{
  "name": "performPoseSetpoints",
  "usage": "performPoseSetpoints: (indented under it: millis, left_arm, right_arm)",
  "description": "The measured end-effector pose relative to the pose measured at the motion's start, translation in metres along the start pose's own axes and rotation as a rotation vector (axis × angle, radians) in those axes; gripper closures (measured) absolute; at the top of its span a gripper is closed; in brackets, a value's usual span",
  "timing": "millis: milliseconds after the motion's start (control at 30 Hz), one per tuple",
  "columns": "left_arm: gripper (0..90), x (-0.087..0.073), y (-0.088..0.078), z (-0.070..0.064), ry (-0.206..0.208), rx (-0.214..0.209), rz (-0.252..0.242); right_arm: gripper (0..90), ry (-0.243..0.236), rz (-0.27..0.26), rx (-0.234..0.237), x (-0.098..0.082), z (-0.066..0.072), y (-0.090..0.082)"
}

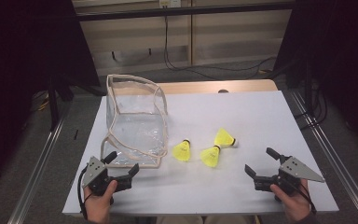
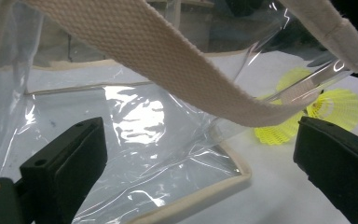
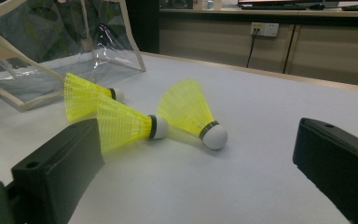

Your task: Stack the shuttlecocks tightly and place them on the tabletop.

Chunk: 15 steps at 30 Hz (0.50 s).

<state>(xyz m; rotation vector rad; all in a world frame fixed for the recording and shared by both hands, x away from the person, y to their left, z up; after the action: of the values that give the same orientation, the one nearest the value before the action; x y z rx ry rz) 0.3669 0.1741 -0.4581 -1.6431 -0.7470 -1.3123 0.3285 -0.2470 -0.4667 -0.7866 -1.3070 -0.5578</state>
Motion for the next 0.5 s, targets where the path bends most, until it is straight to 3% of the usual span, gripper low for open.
performPoseSetpoints:
  millis: [500]
  left_arm:
    - [2.6, 0.0, 0.001, -0.015, 0.006, -0.056, 0.014]
  right_arm:
    - [0.8, -0.013, 0.001, 0.011, 0.001, 0.002, 0.0]
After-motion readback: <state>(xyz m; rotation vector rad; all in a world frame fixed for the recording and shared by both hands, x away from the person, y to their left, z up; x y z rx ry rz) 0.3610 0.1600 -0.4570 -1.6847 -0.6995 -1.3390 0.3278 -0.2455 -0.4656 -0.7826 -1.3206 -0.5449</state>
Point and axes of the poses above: each handheld gripper's, and its own axes: y roughly forward along the jaws, x roughly out of its top, z roughly to its left, the point moved 9 cm from there along y, roughly forward along the jaws, and after that the axes turned 11 degrees about x, right-handed, at the moved point
